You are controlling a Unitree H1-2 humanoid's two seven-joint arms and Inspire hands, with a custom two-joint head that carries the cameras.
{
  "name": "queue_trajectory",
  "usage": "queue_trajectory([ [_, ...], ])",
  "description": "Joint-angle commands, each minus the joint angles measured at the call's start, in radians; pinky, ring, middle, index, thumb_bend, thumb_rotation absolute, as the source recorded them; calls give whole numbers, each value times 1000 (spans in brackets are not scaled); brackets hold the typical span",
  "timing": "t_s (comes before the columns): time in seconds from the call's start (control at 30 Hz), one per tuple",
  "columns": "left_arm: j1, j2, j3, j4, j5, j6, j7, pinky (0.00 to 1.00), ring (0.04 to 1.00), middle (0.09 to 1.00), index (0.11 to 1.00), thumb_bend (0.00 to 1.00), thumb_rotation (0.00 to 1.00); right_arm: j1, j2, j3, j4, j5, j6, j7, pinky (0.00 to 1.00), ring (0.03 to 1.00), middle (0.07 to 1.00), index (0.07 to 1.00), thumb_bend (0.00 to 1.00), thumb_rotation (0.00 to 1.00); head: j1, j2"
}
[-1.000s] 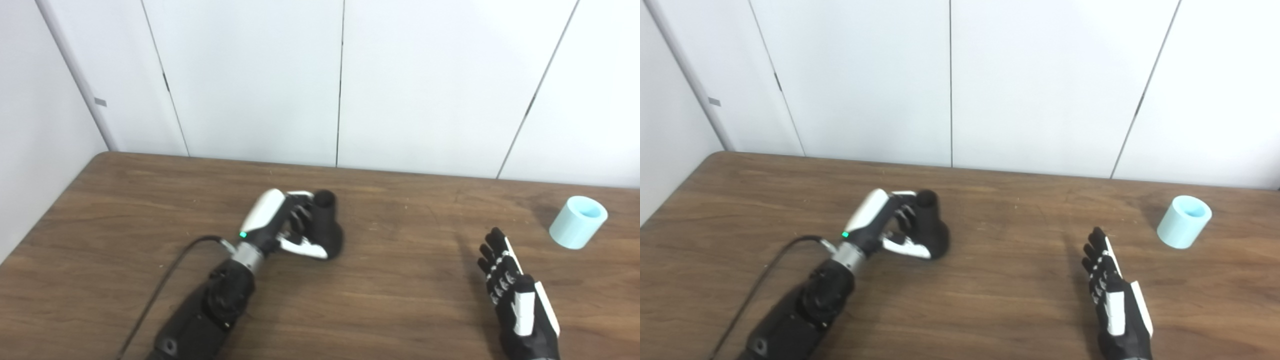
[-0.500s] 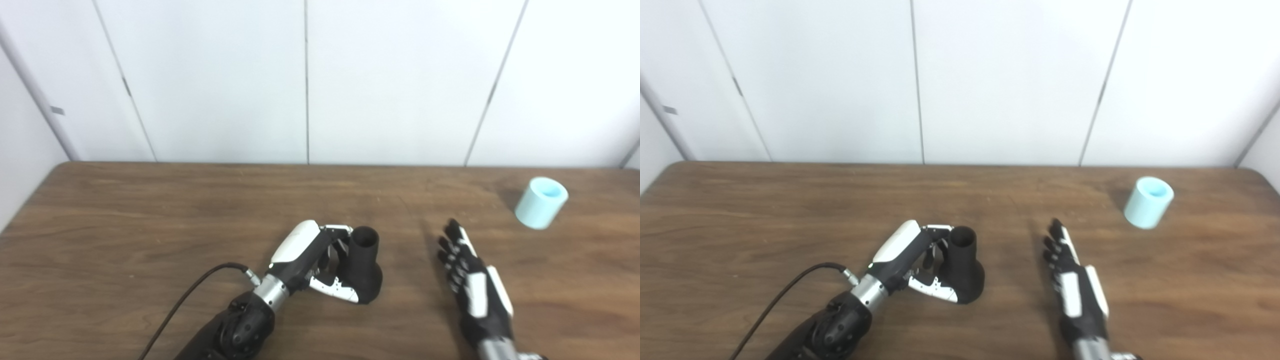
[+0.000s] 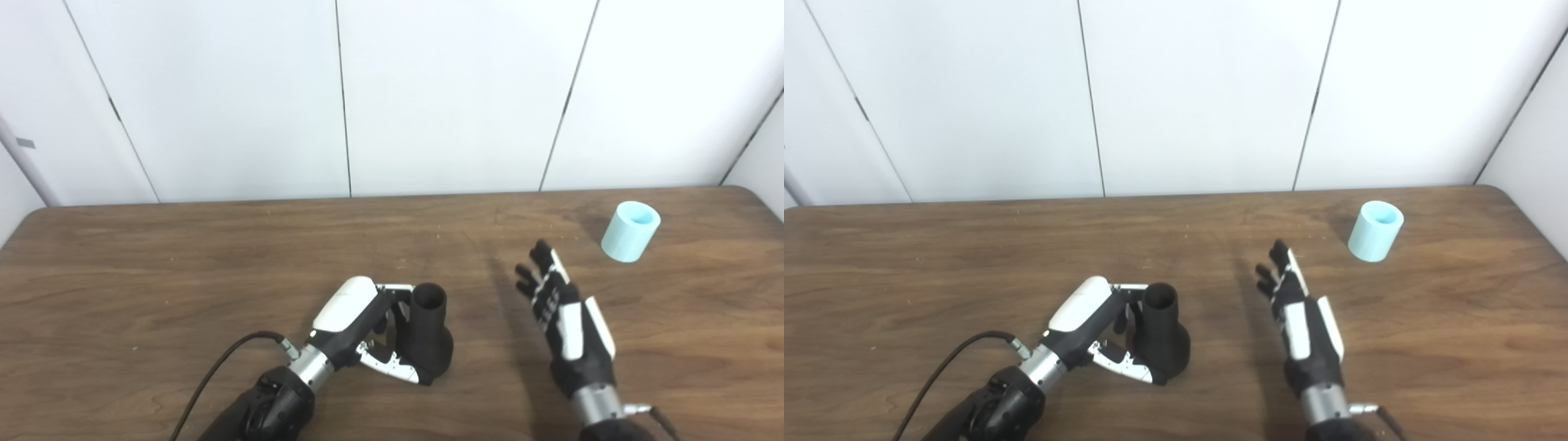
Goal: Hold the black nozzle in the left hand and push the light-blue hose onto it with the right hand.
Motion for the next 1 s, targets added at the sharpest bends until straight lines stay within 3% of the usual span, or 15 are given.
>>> queue_trajectory([
  [0.0, 80, 61, -31, 108, 88, 72, -97, 360, 366, 422, 483, 516, 79, -63, -42, -24, -29, -19, -61, -4, 887, 903, 933, 929, 691, 1000, 2, -1],
  [0.07, 77, 59, -24, 110, 89, 78, -93, 362, 368, 425, 483, 516, 79, -98, -85, -47, -2, -50, -120, -14, 868, 890, 916, 922, 709, 1000, 7, -1],
  [0.17, 75, 58, -17, 110, 88, 84, -89, 366, 369, 424, 483, 515, 78, -152, -138, -72, 8, -110, -155, -37, 809, 856, 888, 905, 708, 1000, 9, -2],
  [0.3, 72, 55, -5, 113, 85, 85, -85, 377, 374, 425, 483, 515, 77, -222, -199, -92, 32, -179, -171, -61, 718, 774, 803, 844, 755, 1000, 13, -4],
  [0.47, 65, 49, 10, 124, 86, 94, -78, 389, 377, 428, 482, 516, 78, -315, -333, -81, 55, -336, -152, -47, 661, 719, 734, 775, 885, 1000, 23, -2],
  [0.6, 67, 43, 15, 123, 91, 101, -76, 394, 390, 439, 483, 516, 79, -378, -406, -66, 74, -443, -77, -27, 683, 736, 748, 788, 887, 1000, 24, 0],
  [0.7, 72, 40, 20, 120, 88, 100, -76, 385, 382, 432, 485, 516, 80, -437, -453, -35, 70, -561, 34, 10, 704, 764, 772, 795, 895, 1000, 18, 0],
  [0.73, 73, 39, 20, 119, 87, 97, -76, 384, 381, 431, 485, 516, 80, -464, -484, -23, 80, -605, 64, 32, 752, 790, 790, 792, 890, 987, 18, 0],
  [0.8, 71, 38, 20, 126, 87, 89, -75, 386, 381, 433, 486, 516, 80, -506, -545, 3, 110, -675, 97, 72, 829, 827, 815, 787, 875, 851, 20, -2],
  [0.87, 69, 38, 20, 134, 87, 80, -72, 387, 382, 433, 487, 516, 80, -537, -584, 28, 140, -735, 126, 103, 824, 829, 816, 782, 907, 734, 20, -2],
  [0.97, 68, 38, 20, 140, 92, 77, -70, 387, 384, 438, 487, 516, 80, -584, -628, 67, 185, -809, 185, 160, 832, 820, 807, 779, 934, 714, 18, -1],
])
